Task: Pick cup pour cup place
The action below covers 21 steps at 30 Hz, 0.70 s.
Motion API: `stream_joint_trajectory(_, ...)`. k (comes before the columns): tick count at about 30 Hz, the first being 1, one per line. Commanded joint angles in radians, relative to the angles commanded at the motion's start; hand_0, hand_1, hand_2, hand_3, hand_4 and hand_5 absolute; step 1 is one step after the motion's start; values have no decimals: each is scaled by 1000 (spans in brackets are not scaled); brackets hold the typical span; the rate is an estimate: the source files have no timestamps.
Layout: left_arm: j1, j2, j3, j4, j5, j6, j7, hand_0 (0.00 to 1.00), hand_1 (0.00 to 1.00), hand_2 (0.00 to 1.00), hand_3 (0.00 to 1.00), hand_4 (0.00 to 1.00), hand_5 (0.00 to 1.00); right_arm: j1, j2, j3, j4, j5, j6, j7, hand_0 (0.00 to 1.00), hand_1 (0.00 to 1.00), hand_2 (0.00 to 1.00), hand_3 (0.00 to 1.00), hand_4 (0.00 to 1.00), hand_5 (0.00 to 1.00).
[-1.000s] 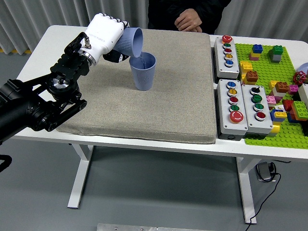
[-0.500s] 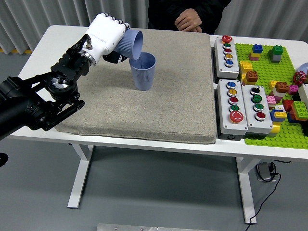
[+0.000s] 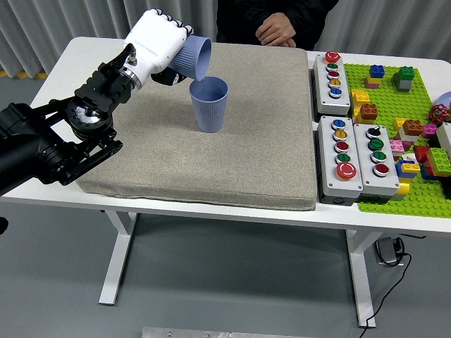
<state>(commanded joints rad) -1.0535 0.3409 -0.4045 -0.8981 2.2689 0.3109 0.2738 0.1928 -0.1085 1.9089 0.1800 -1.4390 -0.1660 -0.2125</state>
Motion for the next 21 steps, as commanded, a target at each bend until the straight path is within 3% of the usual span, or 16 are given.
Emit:
stream_joint_trajectory(10,1,4,-4,-2,-6,11,-5,539,485,500,497,766,213,1,0,1,0,0,0,0,694,629,592,588,2,257)
stream_joint_trajectory(13,10,9,-15,-6,-70,25,-11,539,485,500,497,766,213,3,0,3,0,-5,1,-1,694,629,592,588,2,257)
stream_joint_trajectory(18,41,31,-75,-40,-266,73,-40,539,487,497,496,768,218,4,1,5,0,-5,0,-1,694,629,592,588,2,259)
stream_joint_trajectory(21,59,37,-119,-62,-386,69,-57,539,487,497,496,768,218,4,1,8,0,-9,1,-2,694,629,592,588,2,259)
